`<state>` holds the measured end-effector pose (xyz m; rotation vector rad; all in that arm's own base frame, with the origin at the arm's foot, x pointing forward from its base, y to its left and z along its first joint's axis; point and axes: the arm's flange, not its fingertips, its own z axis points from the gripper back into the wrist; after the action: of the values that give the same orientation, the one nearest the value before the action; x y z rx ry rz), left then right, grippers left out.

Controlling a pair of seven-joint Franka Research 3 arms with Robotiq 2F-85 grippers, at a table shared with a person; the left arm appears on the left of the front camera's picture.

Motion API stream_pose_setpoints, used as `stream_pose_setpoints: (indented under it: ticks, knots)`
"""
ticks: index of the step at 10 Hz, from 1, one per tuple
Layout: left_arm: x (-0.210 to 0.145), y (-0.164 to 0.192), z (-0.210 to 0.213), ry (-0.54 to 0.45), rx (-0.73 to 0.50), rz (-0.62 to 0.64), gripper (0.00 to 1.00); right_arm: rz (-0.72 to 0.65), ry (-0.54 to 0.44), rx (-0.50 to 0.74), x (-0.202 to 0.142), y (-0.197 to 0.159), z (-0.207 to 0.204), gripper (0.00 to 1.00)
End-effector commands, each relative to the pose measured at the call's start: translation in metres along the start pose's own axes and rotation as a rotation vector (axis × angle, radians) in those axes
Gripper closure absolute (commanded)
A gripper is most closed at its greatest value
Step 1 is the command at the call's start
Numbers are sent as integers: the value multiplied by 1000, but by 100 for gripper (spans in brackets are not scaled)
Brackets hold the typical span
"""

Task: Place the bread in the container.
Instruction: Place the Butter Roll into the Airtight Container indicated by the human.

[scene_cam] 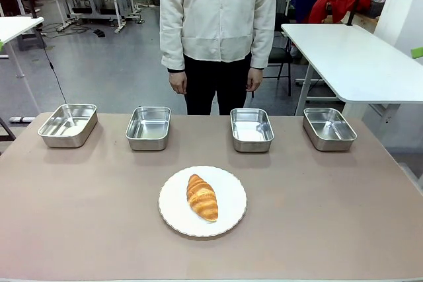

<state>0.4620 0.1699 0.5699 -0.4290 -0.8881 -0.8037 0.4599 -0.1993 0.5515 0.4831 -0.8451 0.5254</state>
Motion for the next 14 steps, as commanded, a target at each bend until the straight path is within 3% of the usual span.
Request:
stream_pose_setpoints:
  ticks: [1,14]
  knots:
    - [-1,-1,1,-2,-5,-9,0,1,-3,1,1,0,0,0]
    - [-1,-1,1,-2,-5,-9,0,1,-3,1,1,0,0,0]
